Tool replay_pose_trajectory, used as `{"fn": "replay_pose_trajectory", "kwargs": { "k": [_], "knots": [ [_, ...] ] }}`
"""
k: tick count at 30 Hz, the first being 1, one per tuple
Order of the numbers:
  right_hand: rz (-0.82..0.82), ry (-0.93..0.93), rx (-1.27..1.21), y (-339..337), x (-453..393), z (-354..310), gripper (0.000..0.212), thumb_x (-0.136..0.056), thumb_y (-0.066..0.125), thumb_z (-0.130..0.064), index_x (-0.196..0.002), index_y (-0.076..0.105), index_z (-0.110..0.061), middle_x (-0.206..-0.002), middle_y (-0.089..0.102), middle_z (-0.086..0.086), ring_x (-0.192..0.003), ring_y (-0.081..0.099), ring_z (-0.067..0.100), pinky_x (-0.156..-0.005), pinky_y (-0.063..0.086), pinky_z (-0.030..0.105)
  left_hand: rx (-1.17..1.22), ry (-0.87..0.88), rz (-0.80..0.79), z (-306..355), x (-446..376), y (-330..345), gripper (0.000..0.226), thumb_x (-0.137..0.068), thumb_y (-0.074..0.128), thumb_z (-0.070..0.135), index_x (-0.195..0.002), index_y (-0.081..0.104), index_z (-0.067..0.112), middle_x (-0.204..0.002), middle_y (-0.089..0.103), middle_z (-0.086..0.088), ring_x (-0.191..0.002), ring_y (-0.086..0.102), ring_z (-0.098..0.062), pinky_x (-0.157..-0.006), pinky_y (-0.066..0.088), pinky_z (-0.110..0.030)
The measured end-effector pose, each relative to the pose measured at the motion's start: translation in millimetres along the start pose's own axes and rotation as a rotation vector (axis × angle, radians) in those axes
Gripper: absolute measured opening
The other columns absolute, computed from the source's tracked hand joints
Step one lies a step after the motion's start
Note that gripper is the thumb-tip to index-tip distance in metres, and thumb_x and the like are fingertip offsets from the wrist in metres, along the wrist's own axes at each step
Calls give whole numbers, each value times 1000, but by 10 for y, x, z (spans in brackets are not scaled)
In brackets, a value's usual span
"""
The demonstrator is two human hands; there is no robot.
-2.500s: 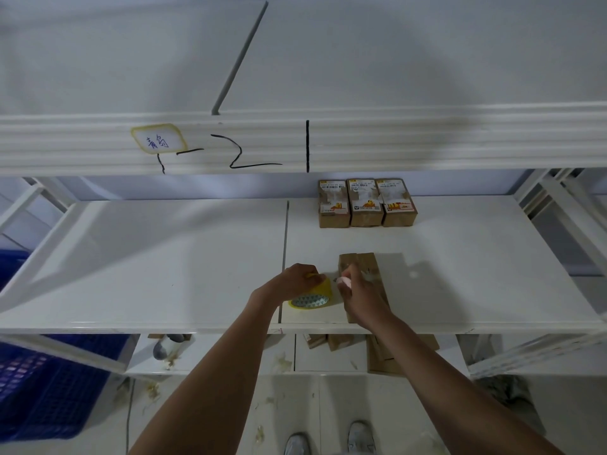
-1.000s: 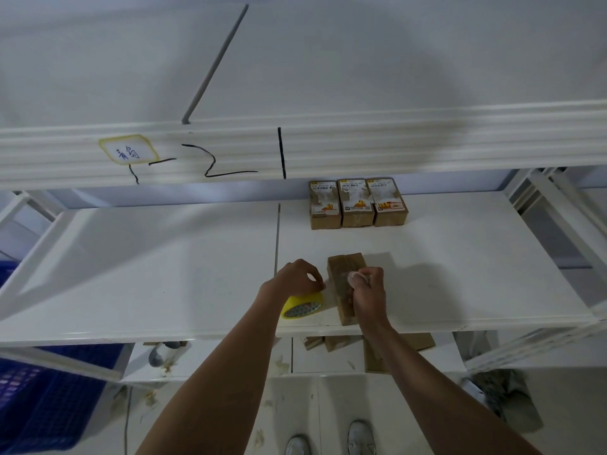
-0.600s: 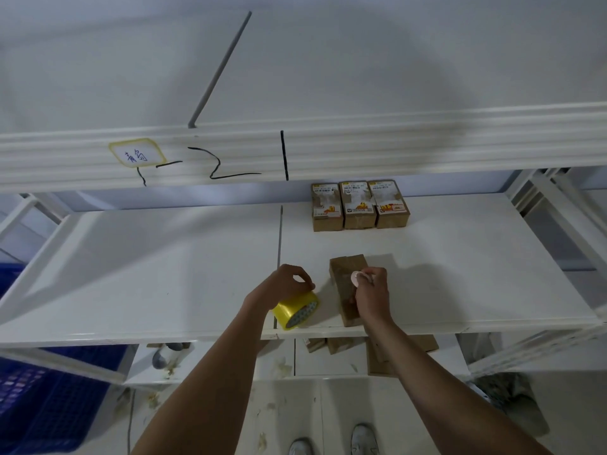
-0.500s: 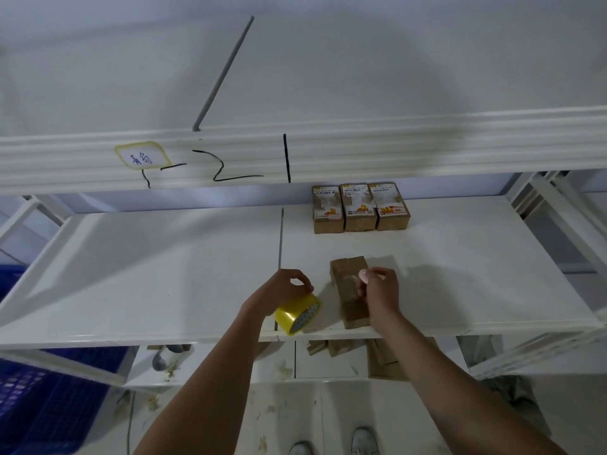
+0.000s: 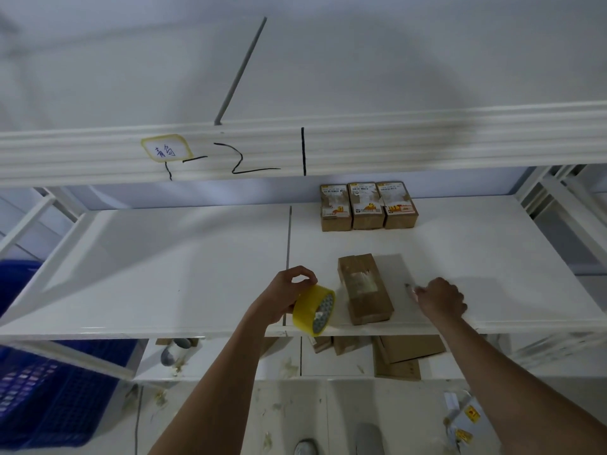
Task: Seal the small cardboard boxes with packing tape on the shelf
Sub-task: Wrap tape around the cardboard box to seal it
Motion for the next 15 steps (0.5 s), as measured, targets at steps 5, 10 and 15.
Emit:
{"fn": "replay_pose_trajectory", "kwargs": {
  "k": [5, 10, 15],
  "knots": [
    [16, -424, -279, -311, 462, -807, 23, -97, 62, -20, -116, 66, -8, -116, 67, 12, -103, 63, 23, -87, 49, 31, 47, 48, 24, 38, 44, 36, 14, -102, 56, 21, -94, 68, 18, -118, 59, -7, -97, 61, -28, -67, 56, -33],
    [-534, -688, -221, -232, 1111, -1516, 24, -97, 64, -27, -115, 74, -14, -109, 71, -3, -89, 61, 7, -82, 48, 26, 93, 62, 27, 87, 104, 70, 13, -101, 57, 22, -96, 67, 16, -105, 62, -8, -90, 65, -29, -70, 56, -39],
    [-482, -702, -180, -150, 1196, -1617, 22, -95, 66, -23, -112, 76, -14, -106, 74, 2, -82, 62, 8, -78, 52, 28, 103, 61, 41, 120, 168, 44, 16, -100, 58, 25, -103, 67, 13, -109, 66, -13, -101, 68, -37, -82, 59, -50]
  ]
}}
Point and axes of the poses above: each hand's wrist, its own x-axis away from the middle knuckle, its own y-axis out of the palm, z = x × y, the point moved 4 cm from there along -x, towards the middle knuckle
